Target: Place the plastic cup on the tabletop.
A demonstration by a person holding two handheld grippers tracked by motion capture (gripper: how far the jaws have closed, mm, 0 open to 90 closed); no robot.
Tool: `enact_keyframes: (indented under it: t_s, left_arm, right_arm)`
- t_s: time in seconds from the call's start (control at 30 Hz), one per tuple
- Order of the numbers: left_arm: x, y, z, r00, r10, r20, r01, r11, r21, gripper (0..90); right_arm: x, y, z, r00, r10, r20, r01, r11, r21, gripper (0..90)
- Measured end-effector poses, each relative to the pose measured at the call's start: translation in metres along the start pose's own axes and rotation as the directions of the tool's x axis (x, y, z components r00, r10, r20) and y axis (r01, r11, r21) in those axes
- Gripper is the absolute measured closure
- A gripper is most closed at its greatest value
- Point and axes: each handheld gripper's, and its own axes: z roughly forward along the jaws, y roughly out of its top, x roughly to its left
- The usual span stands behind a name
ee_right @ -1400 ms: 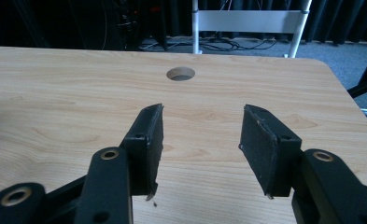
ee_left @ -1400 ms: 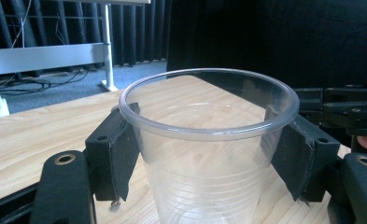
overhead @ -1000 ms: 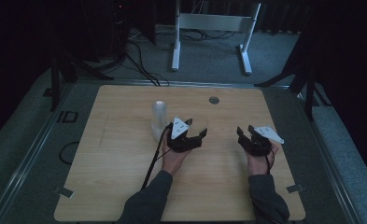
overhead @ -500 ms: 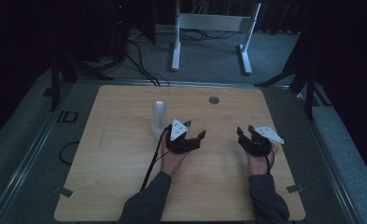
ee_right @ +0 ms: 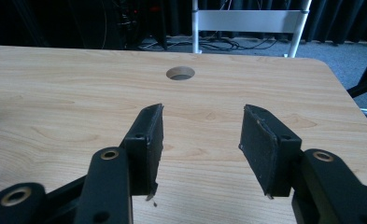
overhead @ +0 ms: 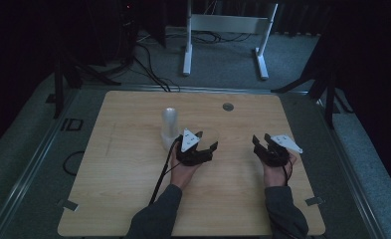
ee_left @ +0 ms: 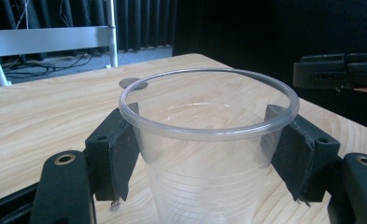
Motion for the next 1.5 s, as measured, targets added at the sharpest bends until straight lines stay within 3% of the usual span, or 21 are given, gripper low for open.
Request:
enact_keyframes:
  t_s: [0.43,0.9,1.5]
  left_arm:
    - [0.002,-0.009,0.001,0.9999,0.004,-0.014,-0.004,0.9997,0.025,29.1]
    - [0.003,-0.019,0.003,0.9983,0.038,-0.044,-0.035,0.9978,0.056,28.1]
    - [0.000,-0.025,0.002,0.9976,0.059,-0.038,-0.056,0.9957,0.074,27.6]
  right_arm:
    - [0.000,0.000,0.000,1.0000,-0.002,-0.001,0.002,1.000,-0.001,48.8]
    - [0.000,0.000,0.000,1.0000,0.001,-0.001,-0.001,1.000,-0.001,48.7]
    - [-0.001,0.000,0.000,1.0000,0.000,0.000,0.000,1.000,-0.005,48.6]
